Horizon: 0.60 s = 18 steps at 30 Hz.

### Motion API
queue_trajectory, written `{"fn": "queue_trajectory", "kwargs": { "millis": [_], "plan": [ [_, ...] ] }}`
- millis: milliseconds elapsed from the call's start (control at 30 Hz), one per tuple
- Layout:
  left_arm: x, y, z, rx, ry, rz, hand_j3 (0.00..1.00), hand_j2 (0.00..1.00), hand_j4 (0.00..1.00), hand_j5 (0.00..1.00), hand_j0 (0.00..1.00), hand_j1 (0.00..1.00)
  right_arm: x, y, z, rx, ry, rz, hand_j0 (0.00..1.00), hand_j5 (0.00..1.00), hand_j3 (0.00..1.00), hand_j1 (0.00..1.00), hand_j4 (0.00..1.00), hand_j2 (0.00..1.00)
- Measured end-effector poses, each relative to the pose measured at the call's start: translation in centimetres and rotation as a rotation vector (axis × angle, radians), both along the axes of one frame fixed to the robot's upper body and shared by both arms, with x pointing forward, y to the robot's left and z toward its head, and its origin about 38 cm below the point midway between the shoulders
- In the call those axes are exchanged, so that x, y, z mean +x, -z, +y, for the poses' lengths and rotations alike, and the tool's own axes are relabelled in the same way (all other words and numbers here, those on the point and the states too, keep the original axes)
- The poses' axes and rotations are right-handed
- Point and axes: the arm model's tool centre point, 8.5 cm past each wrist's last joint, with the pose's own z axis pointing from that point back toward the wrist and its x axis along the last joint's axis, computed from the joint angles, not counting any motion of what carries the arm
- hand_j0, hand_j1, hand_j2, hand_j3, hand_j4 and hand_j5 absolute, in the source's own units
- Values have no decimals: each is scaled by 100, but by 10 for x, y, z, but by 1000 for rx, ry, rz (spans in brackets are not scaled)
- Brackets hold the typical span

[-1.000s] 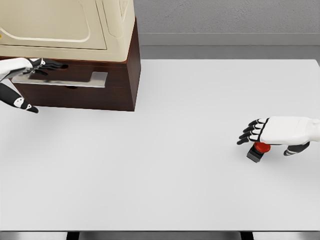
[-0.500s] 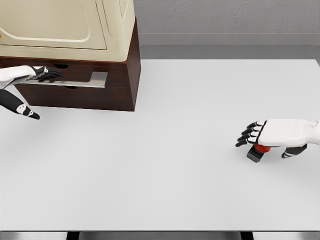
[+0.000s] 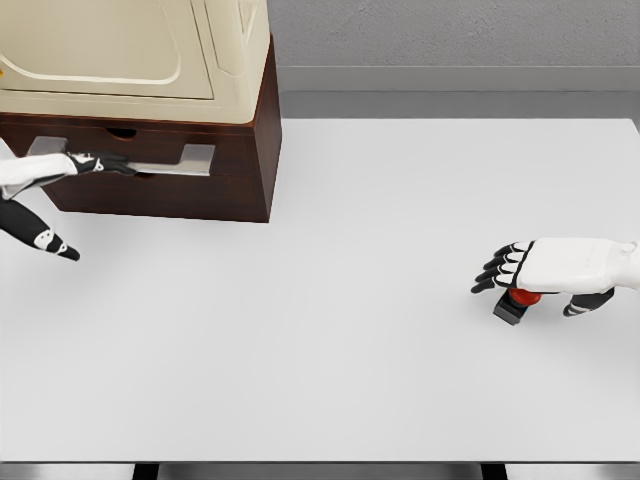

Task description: Open the cabinet drawer with left arm, and place a switch into the drawer with right arm

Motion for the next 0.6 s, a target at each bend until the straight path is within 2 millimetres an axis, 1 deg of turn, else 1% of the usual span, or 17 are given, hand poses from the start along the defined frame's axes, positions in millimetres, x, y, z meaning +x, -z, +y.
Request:
{"fn": "queue_trajectory", "kwargs": {
  "millis": [300, 433, 600],
  "plan": [
    [-10, -6, 1, 20, 41, -12, 100, 100, 100, 100, 100, 100, 0, 0, 0, -3, 0, -1, 100, 100, 100, 100, 100, 100],
    [-17, -5, 2, 44, 70, -17, 100, 100, 100, 100, 100, 100, 0, 0, 0, -4, -1, -1, 100, 100, 100, 100, 100, 100],
    [-24, -6, 4, 44, 89, -14, 100, 100, 100, 100, 100, 100, -2, 4, -1, -7, 2, 8, 100, 100, 100, 100, 100, 100]
  ]
}}
